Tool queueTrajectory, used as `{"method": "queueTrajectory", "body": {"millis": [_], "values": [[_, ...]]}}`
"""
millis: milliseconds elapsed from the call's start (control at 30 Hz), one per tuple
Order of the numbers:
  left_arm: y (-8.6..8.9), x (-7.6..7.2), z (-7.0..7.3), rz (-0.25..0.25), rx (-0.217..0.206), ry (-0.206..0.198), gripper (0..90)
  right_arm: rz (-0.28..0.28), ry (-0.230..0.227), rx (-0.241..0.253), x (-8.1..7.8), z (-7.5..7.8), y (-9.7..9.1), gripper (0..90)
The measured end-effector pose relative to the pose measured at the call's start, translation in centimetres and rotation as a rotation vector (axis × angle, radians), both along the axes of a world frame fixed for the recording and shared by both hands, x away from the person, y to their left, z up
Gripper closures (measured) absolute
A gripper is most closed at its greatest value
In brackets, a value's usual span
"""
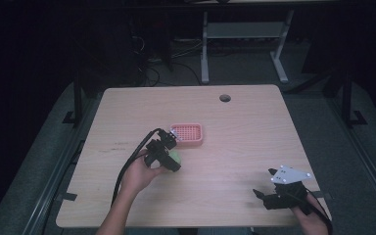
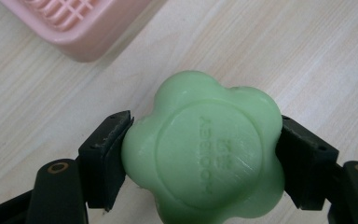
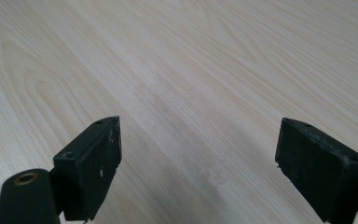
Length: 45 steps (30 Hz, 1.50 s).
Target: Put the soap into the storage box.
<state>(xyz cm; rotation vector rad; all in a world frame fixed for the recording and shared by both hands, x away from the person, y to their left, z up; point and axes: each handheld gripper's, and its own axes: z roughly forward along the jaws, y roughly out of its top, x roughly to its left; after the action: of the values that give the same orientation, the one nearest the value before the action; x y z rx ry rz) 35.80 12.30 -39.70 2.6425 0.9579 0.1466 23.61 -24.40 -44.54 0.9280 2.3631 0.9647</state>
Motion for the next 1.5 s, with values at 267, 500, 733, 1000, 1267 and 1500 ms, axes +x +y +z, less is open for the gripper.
{"method": "queueTrajectory", "body": {"millis": [267,500,733,1000,1267,1500], "values": [[-0.3,1.1,0.4,0.008,-0.012,-0.001,26.6,-0.012,-0.003,0.012,0.0,0.1,-0.2,13.8],[-0.8,1.8,0.6,0.002,-0.009,0.001,26.6,-0.012,-0.004,0.016,0.0,0.1,-0.2,13.8],[-1.2,2.2,0.9,0.000,-0.003,0.002,26.6,-0.013,-0.008,0.016,0.1,0.0,-0.3,13.8],[-1.2,2.9,1.1,-0.007,0.001,0.007,26.6,-0.014,-0.002,0.016,0.0,0.1,-0.2,13.8],[-1.7,3.4,1.9,-0.013,-0.009,-0.001,26.6,-0.020,0.000,0.012,0.0,0.0,-0.2,13.8],[-2.1,3.8,2.5,-0.025,-0.016,-0.015,26.6,-0.029,0.007,0.009,0.0,-0.2,-0.1,13.8]]}}
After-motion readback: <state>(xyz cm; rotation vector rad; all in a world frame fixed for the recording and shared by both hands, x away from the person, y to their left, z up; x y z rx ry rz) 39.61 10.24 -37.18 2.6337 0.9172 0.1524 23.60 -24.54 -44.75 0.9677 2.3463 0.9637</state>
